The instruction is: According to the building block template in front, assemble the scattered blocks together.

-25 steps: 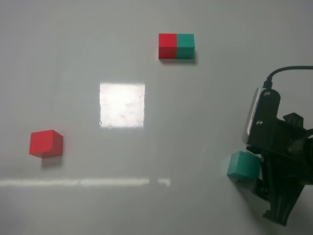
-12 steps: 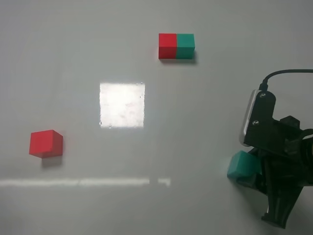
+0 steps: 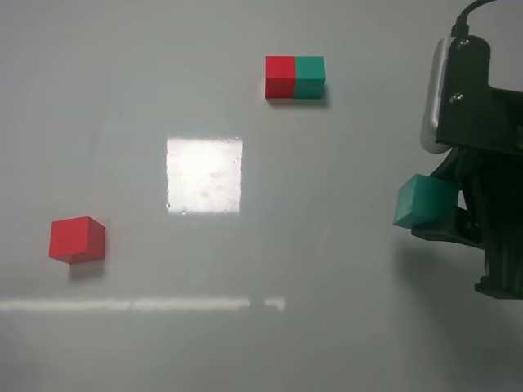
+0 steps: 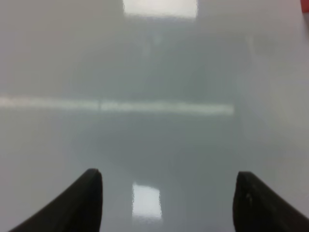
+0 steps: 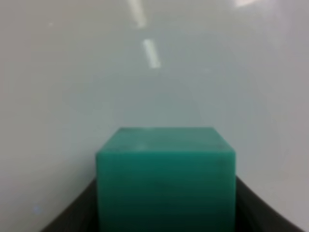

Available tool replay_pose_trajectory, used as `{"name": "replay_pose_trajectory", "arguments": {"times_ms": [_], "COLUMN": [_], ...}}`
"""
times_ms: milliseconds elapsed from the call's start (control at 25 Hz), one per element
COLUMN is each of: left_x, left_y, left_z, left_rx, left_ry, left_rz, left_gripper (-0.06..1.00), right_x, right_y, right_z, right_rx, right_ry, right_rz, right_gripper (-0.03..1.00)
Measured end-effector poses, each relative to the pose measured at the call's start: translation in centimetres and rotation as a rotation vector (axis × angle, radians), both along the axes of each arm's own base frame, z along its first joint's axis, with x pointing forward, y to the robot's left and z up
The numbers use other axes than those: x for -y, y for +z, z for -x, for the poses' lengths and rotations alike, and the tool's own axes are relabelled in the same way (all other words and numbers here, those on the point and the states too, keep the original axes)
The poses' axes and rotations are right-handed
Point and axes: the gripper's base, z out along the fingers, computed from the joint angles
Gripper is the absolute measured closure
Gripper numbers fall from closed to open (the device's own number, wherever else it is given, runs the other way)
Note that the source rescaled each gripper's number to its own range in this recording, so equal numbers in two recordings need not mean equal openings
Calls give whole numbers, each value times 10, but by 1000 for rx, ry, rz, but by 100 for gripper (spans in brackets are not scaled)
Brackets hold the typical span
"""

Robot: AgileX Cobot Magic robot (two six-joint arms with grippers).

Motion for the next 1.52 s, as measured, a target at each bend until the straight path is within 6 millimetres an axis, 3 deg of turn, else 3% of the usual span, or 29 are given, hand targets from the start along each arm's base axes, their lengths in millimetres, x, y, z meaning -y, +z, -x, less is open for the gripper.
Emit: {"name": "replay_pose_trajectory", "arguments": {"times_ms": [240,480,680,920,1080,1360,1520], "left_x": [0,0,0,0,0,0,0], "left_y": [0,0,0,0,0,0,0], "left_z": [0,0,0,0,0,0,0], "left_rx": [0,0,0,0,0,0,0], "left_ry": [0,0,0,0,0,0,0], "left_rz": [0,0,0,0,0,0,0], "left_gripper": [42,42,42,42,42,42,42], "right_x": [-27,-44,-73,-109,-116,-120,-121], "right_y": [-5,17,17,-5,-10,22,26], "right_z": [-29,-45,-43,-38,-43,-45,-46], "right_rx": [-93,-96,-56,-31,-39,36,47], "right_ry": [14,67,158,200,203,209,212], "right_rz": [12,-2,91,206,220,146,137], "right_gripper": [97,97,97,97,97,97,97]}}
